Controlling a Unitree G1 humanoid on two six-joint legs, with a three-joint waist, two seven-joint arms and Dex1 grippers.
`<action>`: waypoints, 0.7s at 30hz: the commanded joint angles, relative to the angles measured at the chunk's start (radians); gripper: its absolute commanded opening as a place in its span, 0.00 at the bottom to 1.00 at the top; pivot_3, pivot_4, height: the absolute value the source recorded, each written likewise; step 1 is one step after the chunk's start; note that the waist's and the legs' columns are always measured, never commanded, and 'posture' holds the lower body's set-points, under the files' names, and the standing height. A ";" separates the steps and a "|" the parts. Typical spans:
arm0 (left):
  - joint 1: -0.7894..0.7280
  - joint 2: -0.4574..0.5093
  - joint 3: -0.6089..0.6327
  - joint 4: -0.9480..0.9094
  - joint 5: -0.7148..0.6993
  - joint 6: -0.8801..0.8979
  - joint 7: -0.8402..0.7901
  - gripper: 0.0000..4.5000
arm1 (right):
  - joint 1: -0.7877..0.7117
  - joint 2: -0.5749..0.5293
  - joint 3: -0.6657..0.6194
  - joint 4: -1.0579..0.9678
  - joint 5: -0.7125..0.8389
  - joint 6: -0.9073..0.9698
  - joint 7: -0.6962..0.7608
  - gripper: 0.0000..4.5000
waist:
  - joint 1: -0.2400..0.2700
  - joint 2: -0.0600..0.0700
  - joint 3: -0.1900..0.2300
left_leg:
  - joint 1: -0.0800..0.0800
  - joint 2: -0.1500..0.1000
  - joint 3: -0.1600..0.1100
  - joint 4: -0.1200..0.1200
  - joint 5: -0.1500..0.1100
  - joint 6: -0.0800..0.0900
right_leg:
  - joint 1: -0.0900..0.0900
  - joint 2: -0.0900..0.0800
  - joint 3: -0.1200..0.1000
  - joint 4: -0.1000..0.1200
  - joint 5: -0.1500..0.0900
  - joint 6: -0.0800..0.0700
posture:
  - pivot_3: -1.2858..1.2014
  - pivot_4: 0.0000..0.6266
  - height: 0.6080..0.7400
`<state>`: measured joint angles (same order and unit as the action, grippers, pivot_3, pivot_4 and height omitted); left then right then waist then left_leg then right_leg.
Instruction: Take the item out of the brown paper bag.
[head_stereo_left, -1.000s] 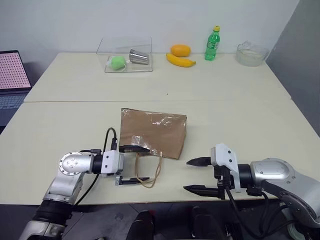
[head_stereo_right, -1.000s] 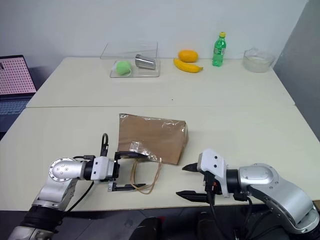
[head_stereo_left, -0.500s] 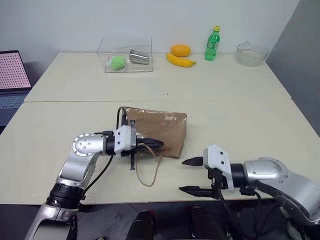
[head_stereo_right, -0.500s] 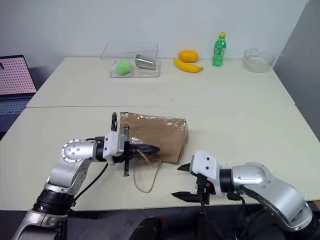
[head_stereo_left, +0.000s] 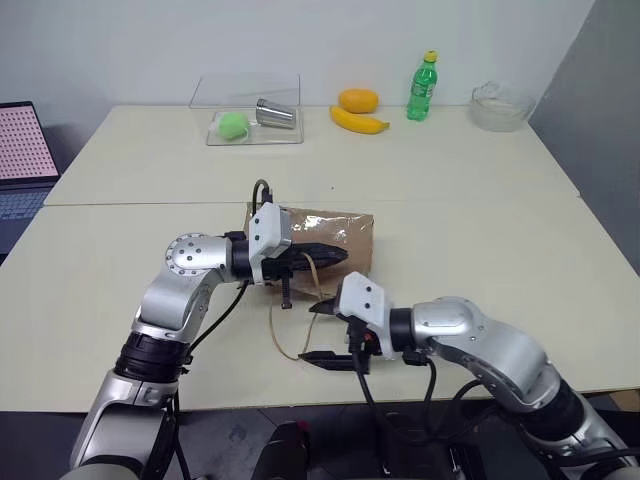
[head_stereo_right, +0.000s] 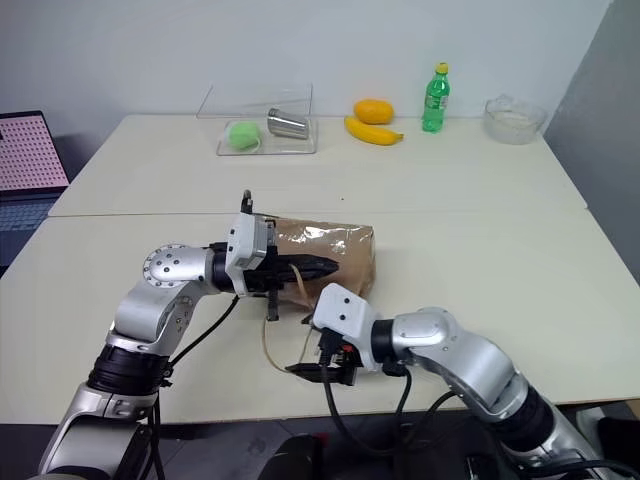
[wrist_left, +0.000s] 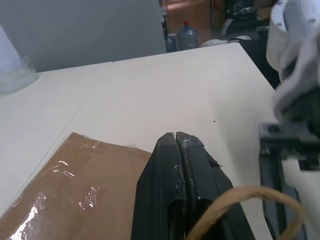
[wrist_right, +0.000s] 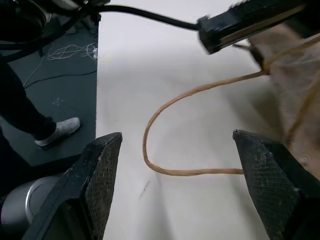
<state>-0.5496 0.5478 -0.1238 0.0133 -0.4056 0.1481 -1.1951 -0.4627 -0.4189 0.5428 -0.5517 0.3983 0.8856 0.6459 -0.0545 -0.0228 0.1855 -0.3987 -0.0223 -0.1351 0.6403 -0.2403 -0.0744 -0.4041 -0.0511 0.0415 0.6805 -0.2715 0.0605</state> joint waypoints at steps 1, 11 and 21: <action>-0.025 -0.008 0.001 0.003 0.012 -0.005 0.003 0.00 | -0.024 0.046 0.024 0.022 -0.016 0.017 -0.022 0.83 | -0.001 0.000 0.000 | 0.000 0.000 0.000 0.000 0.000 0.000 | 0.000 0.000 0.000 0.000 0.000 0.000 | 0.52 0.24 1.00; -0.052 -0.029 0.006 0.046 0.033 -0.033 -0.002 0.00 | -0.031 0.162 0.047 0.124 -0.043 0.098 -0.079 0.83 | -0.002 0.000 0.000 | 0.000 0.000 0.000 0.000 0.000 0.000 | 0.000 0.000 0.000 0.000 0.000 0.000 | 0.52 0.24 1.00; -0.097 -0.066 0.003 0.107 0.056 -0.073 0.003 0.00 | -0.067 0.240 0.050 0.209 -0.074 0.136 -0.116 0.74 | -0.003 0.000 0.000 | 0.000 0.000 0.000 0.000 0.000 0.000 | 0.000 0.000 0.000 0.000 0.000 0.000 | 0.52 0.24 1.00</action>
<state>-0.6181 0.4931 -0.1250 0.1255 -0.3503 0.0985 -1.1925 -0.5164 -0.1962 0.5955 -0.3309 0.3302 1.0179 0.5394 -0.0570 -0.0228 0.1855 -0.3985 -0.0224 -0.1353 0.6403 -0.2403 -0.0745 -0.4045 -0.0511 0.0415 0.6810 -0.2714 0.0604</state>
